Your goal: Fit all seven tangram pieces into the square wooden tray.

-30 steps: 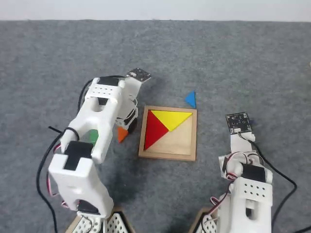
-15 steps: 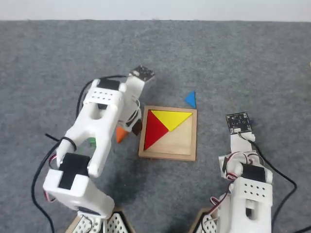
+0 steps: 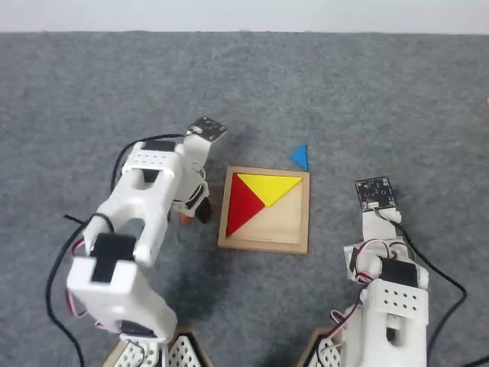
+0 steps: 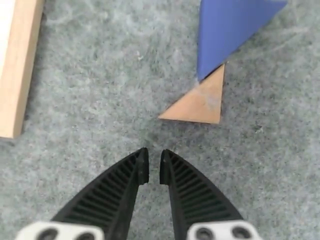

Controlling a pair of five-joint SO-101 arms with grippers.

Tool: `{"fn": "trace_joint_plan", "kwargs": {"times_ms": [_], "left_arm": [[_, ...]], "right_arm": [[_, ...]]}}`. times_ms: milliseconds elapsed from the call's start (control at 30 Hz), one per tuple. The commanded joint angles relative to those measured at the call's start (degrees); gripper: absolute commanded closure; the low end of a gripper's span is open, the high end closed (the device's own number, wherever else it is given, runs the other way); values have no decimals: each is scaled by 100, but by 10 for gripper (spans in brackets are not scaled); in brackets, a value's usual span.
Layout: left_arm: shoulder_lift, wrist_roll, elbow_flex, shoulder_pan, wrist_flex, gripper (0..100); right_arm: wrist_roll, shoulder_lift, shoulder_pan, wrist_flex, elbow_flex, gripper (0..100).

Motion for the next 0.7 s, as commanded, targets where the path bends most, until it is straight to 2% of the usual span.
{"fn": "trace_joint_plan", "kwargs": {"times_ms": [0, 200, 433, 667], "left_arm": [[422, -53, -611, -167, 62, 779], [167, -62, -1095, -519, 334, 780], [-510, -70, -1332, -536, 747, 780], [-97, -35, -1305, -492, 695, 779]], "right_arm": [[35, -101, -31, -119, -35, 941], [35, -110, -31, -119, -35, 941], [35, -110, -40, -119, -35, 941], [35, -110, -40, -119, -35, 941]]}}
